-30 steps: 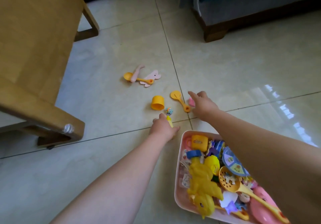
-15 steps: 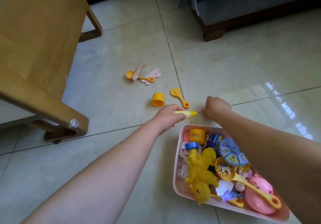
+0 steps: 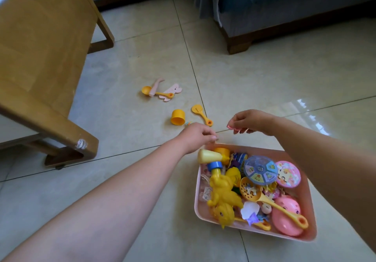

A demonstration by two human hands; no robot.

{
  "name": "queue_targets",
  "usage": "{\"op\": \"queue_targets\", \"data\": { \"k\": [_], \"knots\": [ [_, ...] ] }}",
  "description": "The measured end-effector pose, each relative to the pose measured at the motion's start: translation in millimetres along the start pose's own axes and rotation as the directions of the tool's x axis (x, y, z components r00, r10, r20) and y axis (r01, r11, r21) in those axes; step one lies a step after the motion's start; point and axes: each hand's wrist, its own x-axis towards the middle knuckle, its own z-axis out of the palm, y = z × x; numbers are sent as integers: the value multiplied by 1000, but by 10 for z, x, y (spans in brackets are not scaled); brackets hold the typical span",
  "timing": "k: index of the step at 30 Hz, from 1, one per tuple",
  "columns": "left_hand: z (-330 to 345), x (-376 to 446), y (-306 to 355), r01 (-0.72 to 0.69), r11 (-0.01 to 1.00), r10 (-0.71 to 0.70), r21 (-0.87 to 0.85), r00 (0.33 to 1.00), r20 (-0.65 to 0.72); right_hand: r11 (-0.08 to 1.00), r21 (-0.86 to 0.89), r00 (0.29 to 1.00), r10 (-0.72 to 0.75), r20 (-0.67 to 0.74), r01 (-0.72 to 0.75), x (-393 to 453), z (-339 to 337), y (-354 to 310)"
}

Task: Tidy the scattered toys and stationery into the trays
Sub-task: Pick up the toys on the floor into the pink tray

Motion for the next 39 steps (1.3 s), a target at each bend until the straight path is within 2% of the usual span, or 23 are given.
{"op": "queue_targets", "data": {
  "k": [3, 5, 8, 10, 11, 13, 15, 19, 23, 26, 29, 31, 32, 35, 37, 39],
  "knots": [
    [70, 97, 41, 43, 986, -30, 160, 996, -82, 990, -138, 989, 54, 141, -35, -162, 6, 54],
    [122, 128, 64, 74, 959, -65, 273, 997, -44, 981, -189, 992, 72, 102, -52, -222, 31, 108],
    [194, 158, 87, 51, 847, -89, 529, 995, 45, 982, -180, 998, 60, 6, -58, -248, 28, 221],
    [224, 165, 101, 42, 753, -105, 656, 993, 58, 965, -246, 990, 110, 88, -85, -268, 36, 271],
    [234, 166, 100, 54, 721, -119, 691, 992, 46, 939, -331, 983, 139, 120, -92, -267, 38, 285],
    [249, 155, 77, 106, 695, -157, 711, 988, 6, 868, -488, 986, 147, 83, -89, -259, 58, 276],
    [228, 104, 25, 145, 688, -167, 711, 985, -40, 856, -512, 996, 89, 2, -75, -222, 111, 210],
    [54, -28, -219, 245, 670, -202, 701, 968, -146, 924, -380, 996, 7, -93, -42, -88, 374, -37],
    [-366, -235, -610, 459, 678, -320, 574, 887, -331, 959, -284, 991, -46, -122, 9, 211, 797, -423],
    [-644, -322, -891, 613, 724, -450, 317, 768, -456, 984, -177, 989, -16, -146, -10, 423, 1135, -681],
    [-814, -361, -1042, 631, 775, -531, 40, 685, -498, 998, -33, 974, 53, -219, -61, 534, 1417, -866],
    [-879, -416, -1103, 570, 820, -520, -62, 693, -500, 993, 30, 963, 118, -244, -114, 574, 1569, -981],
    [-898, -442, -1111, 534, 843, -494, -69, 716, -493, 991, -16, 960, 125, -250, -134, 600, 1619, -1029],
    [-906, -469, -1168, 474, 880, -419, 8, 786, -455, 986, -12, 949, 155, -275, -164, 614, 1727, -1110],
    [-903, -468, -1163, 479, 873, -396, 91, 805, -443, 973, 190, 962, 167, -215, -127, 658, 1782, -1108],
    [-905, -425, -1152, 506, 856, -408, 105, 786, -465, 885, 456, 963, 193, -186, -89, 613, 1731, -1114]
  ]
}}
